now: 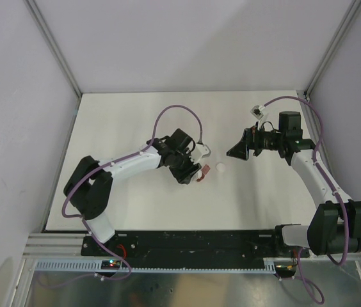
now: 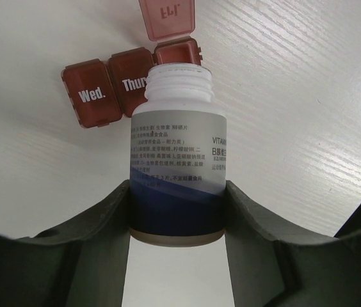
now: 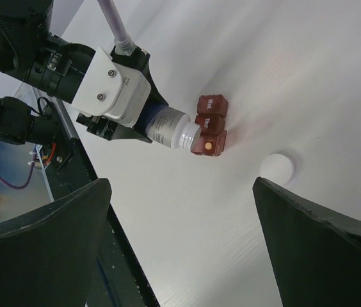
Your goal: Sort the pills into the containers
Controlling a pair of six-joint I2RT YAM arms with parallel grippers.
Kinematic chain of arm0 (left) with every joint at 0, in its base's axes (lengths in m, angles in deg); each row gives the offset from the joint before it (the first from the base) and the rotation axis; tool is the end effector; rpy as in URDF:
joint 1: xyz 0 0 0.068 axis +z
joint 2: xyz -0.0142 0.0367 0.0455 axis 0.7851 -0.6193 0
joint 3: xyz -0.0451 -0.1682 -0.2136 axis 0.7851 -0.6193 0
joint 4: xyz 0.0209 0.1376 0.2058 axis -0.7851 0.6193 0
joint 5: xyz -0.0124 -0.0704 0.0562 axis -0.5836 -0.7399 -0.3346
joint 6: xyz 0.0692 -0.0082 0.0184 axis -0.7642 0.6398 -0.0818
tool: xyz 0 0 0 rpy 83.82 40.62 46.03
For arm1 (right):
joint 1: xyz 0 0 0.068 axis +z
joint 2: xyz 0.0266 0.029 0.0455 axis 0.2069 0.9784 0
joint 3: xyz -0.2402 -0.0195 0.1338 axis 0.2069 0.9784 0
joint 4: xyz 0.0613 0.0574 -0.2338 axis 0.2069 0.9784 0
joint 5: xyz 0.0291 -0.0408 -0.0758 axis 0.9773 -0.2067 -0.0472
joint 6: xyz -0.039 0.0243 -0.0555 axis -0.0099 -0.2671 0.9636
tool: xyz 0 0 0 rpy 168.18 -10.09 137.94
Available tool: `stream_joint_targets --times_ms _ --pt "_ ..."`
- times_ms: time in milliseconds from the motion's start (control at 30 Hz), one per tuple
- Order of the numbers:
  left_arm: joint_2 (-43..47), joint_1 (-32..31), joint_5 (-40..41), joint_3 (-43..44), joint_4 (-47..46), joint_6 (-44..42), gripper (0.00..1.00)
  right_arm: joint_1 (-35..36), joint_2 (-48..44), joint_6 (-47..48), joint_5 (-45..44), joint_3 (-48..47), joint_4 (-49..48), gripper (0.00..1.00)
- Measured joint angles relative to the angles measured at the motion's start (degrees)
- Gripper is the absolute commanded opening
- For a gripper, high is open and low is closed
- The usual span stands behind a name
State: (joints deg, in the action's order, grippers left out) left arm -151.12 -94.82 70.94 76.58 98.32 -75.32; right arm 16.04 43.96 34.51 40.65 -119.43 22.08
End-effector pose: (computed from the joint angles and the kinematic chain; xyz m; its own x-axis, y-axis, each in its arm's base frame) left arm 0.2434 -0.2475 0.1983 -0.4394 0.7529 -0.4899 0.8854 0.4552 -0.0945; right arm 0.2638 0.0684 0.2900 -0.5867 -0.0783 -0.8060 -0.7186 0.5092 0.4736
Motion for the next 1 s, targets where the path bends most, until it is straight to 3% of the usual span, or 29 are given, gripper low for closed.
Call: stream_joint_targets --times_ms 1000 --pt "-1.6 -1.0 0.8 4.7 5.3 -1.6 0.0 -0.2 0.5 0.0 0.0 0.0 0.2 1.0"
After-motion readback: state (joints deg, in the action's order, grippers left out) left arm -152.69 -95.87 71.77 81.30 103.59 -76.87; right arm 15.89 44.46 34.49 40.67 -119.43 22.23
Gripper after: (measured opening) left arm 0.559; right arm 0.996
